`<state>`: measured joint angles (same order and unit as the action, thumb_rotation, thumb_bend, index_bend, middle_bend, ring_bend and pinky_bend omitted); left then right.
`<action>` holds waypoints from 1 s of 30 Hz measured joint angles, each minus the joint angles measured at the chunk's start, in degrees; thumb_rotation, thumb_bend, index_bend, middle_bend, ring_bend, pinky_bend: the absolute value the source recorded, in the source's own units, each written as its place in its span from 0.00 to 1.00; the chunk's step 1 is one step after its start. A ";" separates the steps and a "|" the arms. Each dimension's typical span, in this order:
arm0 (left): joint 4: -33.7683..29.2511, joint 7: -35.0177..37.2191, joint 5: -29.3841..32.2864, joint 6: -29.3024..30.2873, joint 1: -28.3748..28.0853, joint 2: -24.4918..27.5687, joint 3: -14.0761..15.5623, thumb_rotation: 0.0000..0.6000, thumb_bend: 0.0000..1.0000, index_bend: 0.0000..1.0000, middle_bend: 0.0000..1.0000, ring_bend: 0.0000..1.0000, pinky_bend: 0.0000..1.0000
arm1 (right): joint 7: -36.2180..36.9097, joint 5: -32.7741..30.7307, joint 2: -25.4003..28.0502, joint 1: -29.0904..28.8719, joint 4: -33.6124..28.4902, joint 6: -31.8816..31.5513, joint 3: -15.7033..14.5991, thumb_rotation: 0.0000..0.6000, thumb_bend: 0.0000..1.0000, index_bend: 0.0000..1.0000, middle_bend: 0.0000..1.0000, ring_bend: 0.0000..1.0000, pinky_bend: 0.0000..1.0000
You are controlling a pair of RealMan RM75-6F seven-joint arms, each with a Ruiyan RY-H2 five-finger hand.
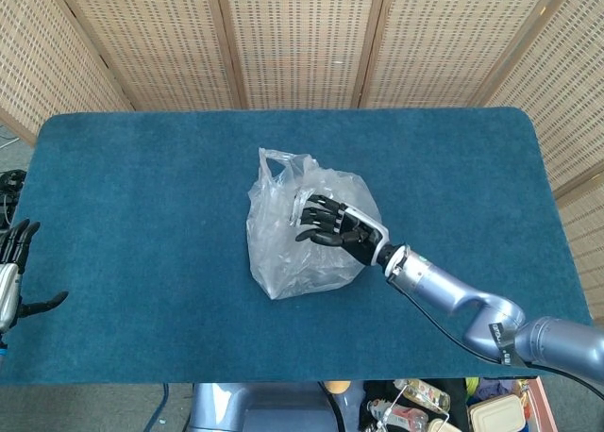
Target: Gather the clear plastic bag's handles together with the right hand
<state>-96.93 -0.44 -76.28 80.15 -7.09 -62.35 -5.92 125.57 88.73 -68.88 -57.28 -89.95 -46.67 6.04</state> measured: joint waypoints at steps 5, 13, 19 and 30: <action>-0.13 0.17 -0.18 -0.01 0.02 0.07 0.12 1.00 0.07 0.00 0.00 0.00 0.00 | 5.08 2.78 -1.07 1.77 3.96 -4.24 -0.32 1.00 0.00 0.22 0.34 0.22 0.35; -0.22 0.01 -0.04 -0.24 -0.11 0.04 0.13 1.00 0.07 0.00 0.00 0.00 0.00 | 5.75 1.59 -0.65 1.25 3.52 -2.41 0.02 1.00 0.00 0.27 0.38 0.28 0.34; -0.36 -0.07 0.04 -0.29 -0.13 0.01 0.15 1.00 0.07 0.00 0.00 0.00 0.00 | 10.75 5.53 0.03 0.28 3.72 -5.02 0.25 1.00 0.00 0.17 0.24 0.11 0.24; -0.18 0.81 0.26 -0.29 -0.11 0.29 -0.05 1.00 0.07 0.00 0.00 0.00 0.00 | -2.94 -6.40 -1.53 0.07 2.19 -1.70 4.42 1.00 0.00 0.13 0.16 0.00 0.01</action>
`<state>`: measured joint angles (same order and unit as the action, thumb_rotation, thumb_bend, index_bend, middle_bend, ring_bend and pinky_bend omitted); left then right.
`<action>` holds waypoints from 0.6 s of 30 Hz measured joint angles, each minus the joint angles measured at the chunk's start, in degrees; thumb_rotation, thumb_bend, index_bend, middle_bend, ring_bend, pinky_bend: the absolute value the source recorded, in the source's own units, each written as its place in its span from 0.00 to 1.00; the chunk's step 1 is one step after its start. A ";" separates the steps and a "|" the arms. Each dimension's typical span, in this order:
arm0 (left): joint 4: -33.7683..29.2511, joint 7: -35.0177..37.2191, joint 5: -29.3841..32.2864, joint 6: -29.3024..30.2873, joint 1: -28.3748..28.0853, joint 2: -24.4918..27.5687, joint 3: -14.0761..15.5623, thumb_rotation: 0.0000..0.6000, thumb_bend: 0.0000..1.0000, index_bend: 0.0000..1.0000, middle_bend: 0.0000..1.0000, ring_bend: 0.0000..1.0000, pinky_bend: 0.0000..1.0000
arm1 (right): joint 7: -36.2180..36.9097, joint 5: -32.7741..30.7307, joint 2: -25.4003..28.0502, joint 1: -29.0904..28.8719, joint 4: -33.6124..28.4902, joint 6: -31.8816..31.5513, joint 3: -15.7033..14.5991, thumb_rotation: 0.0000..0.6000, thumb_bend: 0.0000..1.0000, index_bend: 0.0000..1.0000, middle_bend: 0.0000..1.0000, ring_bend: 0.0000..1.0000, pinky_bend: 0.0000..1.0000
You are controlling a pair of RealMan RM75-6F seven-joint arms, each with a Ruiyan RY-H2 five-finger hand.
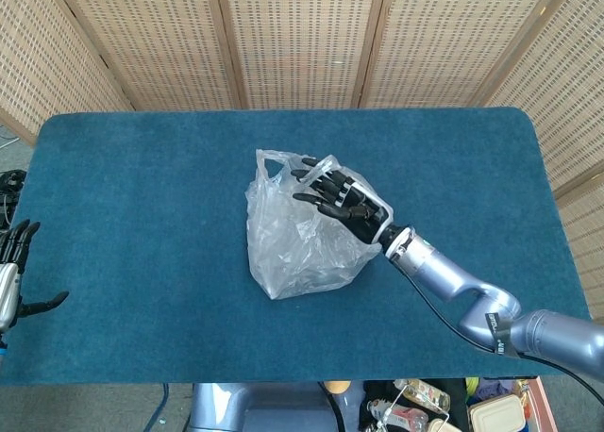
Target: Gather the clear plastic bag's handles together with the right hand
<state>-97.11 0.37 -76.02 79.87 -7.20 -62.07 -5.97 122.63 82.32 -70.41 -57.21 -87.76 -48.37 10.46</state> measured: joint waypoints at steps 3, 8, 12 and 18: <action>0.05 0.15 -0.02 -0.11 -0.04 0.06 0.01 1.00 0.07 0.00 0.00 0.00 0.00 | -3.69 -2.45 -0.49 0.11 -0.53 1.01 1.12 1.00 0.00 0.13 0.16 0.00 0.00; 0.10 0.46 0.14 -0.18 -0.03 0.19 -0.05 1.00 0.07 0.00 0.00 0.00 0.00 | -9.07 -3.29 -0.79 0.17 -0.99 2.31 1.63 1.00 0.00 0.14 0.18 0.03 0.00; 0.13 0.66 0.23 -0.26 -0.04 0.29 -0.09 1.00 0.07 0.00 0.00 0.00 0.00 | -13.42 -1.24 -0.21 0.26 -1.49 3.26 0.95 1.00 0.00 0.15 0.20 0.06 0.00; 0.14 0.59 0.13 -0.38 -0.07 0.27 0.03 1.00 0.07 0.00 0.00 0.00 0.00 | -18.46 1.83 2.80 0.39 -2.32 4.70 -0.35 1.00 0.00 0.17 0.23 0.10 0.00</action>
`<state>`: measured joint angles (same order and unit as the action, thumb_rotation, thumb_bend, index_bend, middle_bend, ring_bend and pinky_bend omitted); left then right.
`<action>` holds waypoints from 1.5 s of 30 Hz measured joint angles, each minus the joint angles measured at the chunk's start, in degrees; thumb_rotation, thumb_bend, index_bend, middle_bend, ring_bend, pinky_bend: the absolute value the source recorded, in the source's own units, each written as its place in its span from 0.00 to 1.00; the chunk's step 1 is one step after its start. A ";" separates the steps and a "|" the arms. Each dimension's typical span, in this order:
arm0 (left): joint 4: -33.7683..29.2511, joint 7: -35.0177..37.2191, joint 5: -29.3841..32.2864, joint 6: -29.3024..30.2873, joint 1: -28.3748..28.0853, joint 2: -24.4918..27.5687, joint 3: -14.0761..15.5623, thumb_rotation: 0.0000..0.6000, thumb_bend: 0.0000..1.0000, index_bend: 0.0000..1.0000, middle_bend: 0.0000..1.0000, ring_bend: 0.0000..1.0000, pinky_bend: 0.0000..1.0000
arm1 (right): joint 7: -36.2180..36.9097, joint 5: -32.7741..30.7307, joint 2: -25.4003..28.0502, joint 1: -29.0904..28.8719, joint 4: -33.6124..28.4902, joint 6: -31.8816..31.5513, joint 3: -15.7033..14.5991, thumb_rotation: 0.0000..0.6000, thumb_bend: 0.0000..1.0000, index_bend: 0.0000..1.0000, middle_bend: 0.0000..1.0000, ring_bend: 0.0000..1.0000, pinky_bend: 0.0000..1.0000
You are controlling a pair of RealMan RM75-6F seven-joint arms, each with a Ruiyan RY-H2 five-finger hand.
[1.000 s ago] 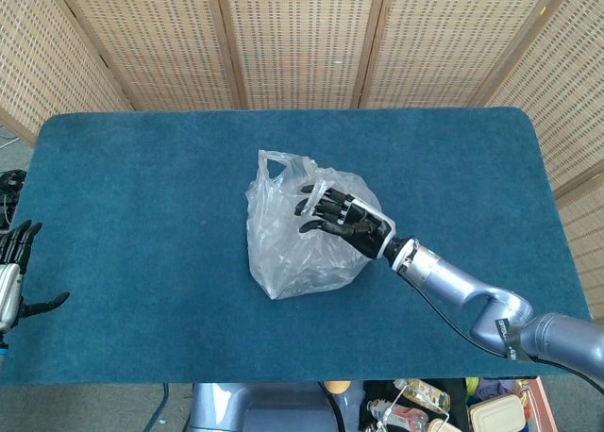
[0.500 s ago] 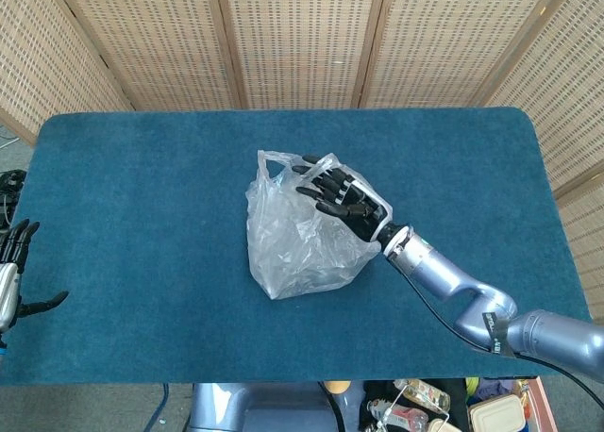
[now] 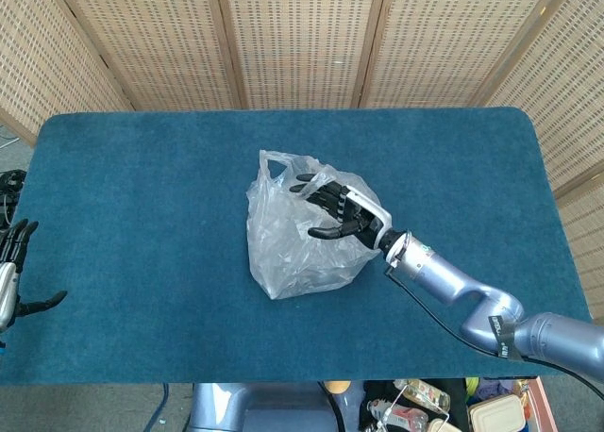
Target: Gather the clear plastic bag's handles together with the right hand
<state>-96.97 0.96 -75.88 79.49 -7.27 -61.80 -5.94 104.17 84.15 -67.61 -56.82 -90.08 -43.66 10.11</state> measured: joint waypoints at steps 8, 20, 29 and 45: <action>-0.09 -0.52 -0.12 -0.14 -0.12 -0.16 0.13 1.00 0.07 0.00 0.00 0.00 0.00 | -2.32 1.48 5.93 0.40 -2.57 1.29 -0.29 1.00 0.00 0.18 0.25 0.10 0.00; -0.39 -1.40 -0.12 -0.06 -0.20 -0.50 0.26 1.00 0.07 0.00 0.00 0.00 0.00 | 3.27 -1.20 3.64 2.67 -2.99 -1.02 1.91 1.00 0.00 0.19 0.25 0.11 0.15; -0.02 -1.35 0.49 -0.74 -0.48 -0.63 0.15 1.00 0.07 0.00 0.00 0.00 0.00 | 22.99 3.58 1.95 2.82 -0.89 -2.69 2.75 1.00 0.00 0.23 0.33 0.23 0.23; -0.14 -2.27 0.65 -2.16 -1.70 -1.36 -0.11 1.00 0.07 0.00 0.00 0.00 0.00 | 43.72 18.28 4.20 -0.65 6.91 -11.04 -2.90 1.00 0.00 0.36 0.49 0.38 0.38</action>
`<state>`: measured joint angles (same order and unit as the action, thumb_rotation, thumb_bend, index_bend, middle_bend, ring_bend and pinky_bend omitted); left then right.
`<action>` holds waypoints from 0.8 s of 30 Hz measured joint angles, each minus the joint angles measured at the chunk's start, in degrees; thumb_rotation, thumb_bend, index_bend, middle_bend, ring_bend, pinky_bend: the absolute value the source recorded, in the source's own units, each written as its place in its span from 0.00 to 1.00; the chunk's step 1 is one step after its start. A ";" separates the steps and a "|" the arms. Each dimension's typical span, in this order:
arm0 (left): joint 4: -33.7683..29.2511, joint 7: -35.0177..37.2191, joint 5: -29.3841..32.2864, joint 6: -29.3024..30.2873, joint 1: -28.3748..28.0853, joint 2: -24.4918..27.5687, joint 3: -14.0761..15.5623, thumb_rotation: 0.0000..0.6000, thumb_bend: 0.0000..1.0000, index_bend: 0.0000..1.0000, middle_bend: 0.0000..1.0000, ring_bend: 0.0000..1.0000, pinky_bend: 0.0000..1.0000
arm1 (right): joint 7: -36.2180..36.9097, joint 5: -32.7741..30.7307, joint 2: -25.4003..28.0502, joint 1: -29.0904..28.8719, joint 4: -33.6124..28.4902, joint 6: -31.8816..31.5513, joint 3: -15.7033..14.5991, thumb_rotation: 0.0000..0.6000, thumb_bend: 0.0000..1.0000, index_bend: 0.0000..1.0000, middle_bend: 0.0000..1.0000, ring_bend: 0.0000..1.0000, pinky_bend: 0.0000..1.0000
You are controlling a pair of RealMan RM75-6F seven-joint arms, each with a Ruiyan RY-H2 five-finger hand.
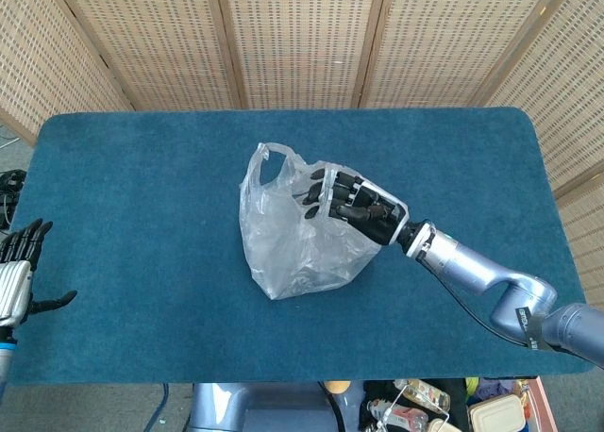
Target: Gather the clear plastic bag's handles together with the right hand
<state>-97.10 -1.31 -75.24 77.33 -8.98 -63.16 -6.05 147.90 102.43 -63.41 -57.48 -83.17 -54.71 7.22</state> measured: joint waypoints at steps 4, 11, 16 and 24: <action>0.10 0.05 -0.14 -1.16 -1.12 -0.19 -0.44 1.00 0.07 0.00 0.00 0.00 0.00 | 0.27 1.44 0.64 -1.38 1.13 0.05 -1.98 1.00 0.00 0.40 0.52 0.41 0.40; 0.56 1.47 0.21 -7.43 -5.64 -0.08 -2.19 1.00 0.08 0.00 0.00 0.00 0.00 | -2.59 1.63 0.96 -2.51 1.97 0.85 -4.91 1.00 0.00 0.44 0.58 0.46 0.42; 1.69 7.52 0.03 -14.25 -9.97 0.22 -3.64 1.00 0.09 0.00 0.00 0.00 0.00 | -4.20 2.38 1.93 -2.81 2.15 -0.18 -7.50 1.00 0.00 0.44 0.58 0.45 0.42; 8.22 15.45 -1.38 -20.44 -18.92 -1.69 -8.40 1.00 0.10 0.00 0.00 0.00 0.00 | -5.71 5.17 3.97 -3.62 1.95 -2.51 -11.59 1.00 0.01 0.45 0.58 0.46 0.42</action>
<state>-88.89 14.14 -76.62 56.90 -27.90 -64.85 -14.45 142.19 107.60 -59.45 -61.10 -81.22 -57.22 -4.38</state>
